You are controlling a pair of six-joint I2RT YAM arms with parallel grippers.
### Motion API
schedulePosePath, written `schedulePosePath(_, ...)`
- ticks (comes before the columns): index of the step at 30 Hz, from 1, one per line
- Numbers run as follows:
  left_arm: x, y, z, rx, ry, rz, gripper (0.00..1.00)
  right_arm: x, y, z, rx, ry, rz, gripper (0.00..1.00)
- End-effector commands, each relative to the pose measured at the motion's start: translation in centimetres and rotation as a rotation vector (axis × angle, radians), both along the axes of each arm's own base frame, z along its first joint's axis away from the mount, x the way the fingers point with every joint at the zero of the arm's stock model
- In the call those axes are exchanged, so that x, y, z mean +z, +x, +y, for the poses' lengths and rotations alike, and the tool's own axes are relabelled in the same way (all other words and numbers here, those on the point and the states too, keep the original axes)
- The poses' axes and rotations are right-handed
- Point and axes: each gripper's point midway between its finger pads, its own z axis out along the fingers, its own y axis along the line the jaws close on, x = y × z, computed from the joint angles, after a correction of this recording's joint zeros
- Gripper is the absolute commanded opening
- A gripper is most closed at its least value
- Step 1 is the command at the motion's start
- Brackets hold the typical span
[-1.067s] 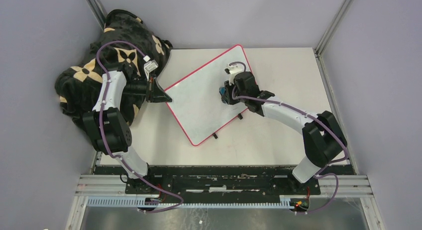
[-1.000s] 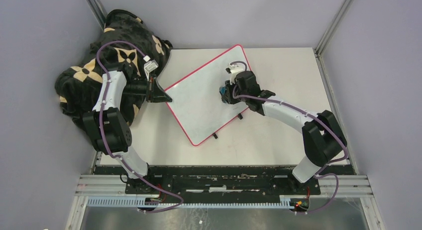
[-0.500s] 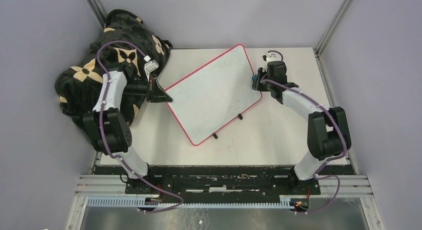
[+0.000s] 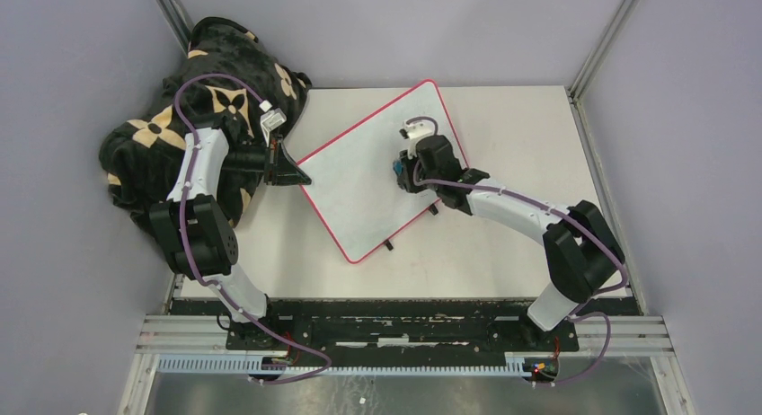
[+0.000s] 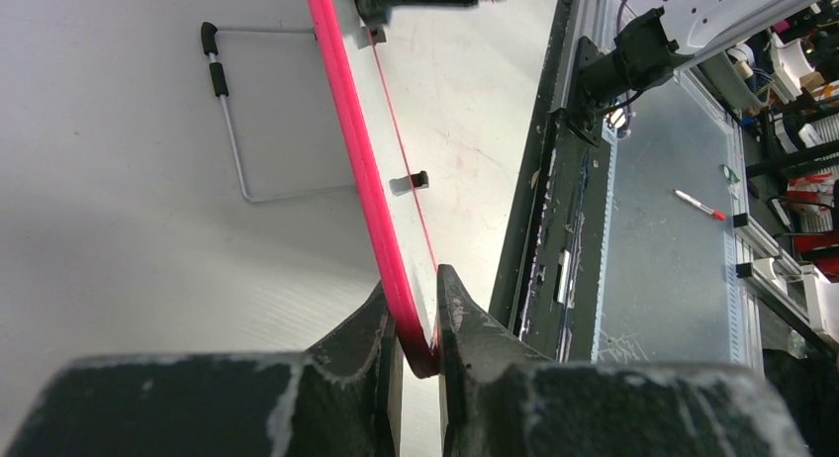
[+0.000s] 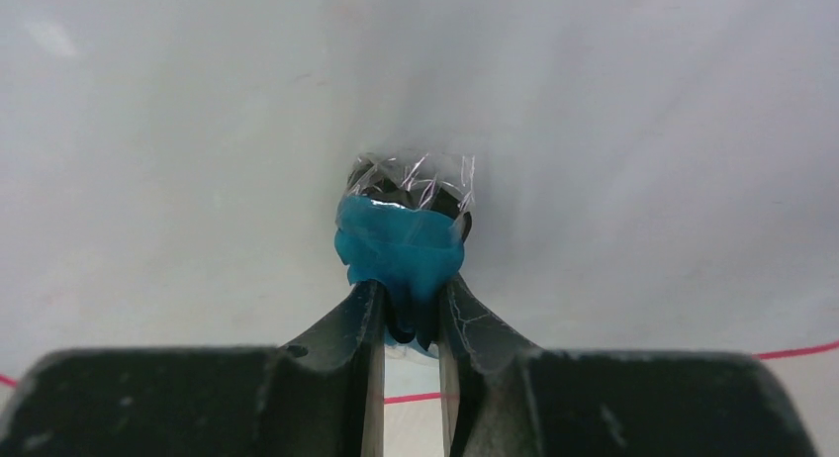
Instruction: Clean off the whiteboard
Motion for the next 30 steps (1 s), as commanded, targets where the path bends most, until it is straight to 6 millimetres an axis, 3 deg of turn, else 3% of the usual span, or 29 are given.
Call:
schedulePosePath(1,-0.9,0.4,-0.1,-0.086,0.088,-0.176,0.03,1.5,-3.2,6.2,0.157,0.073,-0.026,0.01)
schedulePosePath(4,-1.0,0.4,-0.2,-0.086,0.084,-0.171,0.03,1.6,-3.6,7.0,0.166,0.071,-0.029,0.01)
schedulePosePath(7,-1.0,0.4,-0.1,-0.086,0.086,-0.170,0.03,0.6,-2.3,5.8,0.111,0.011,-0.040,0.01)
schedulePosePath(12,-1.0,0.3,0.0,-0.085,0.099,-0.172,0.03,-0.6,1.1,0.8,-0.026,-0.014,-0.006,0.01)
schedulePosePath(17,-1.0,0.3,0.1,-0.085,0.107,-0.168,0.03,0.1,3.8,-5.8,-0.177,-0.041,-0.006,0.01)
schedulePosePath(26,-1.1,0.3,0.0,-0.084,0.103,-0.163,0.03,2.6,5.4,-12.6,-0.343,-0.093,-0.046,0.01)
schedulePosePath(30,-1.3,0.4,0.0,-0.084,0.101,-0.156,0.03,4.2,4.8,-13.9,-0.375,-0.070,-0.082,0.01)
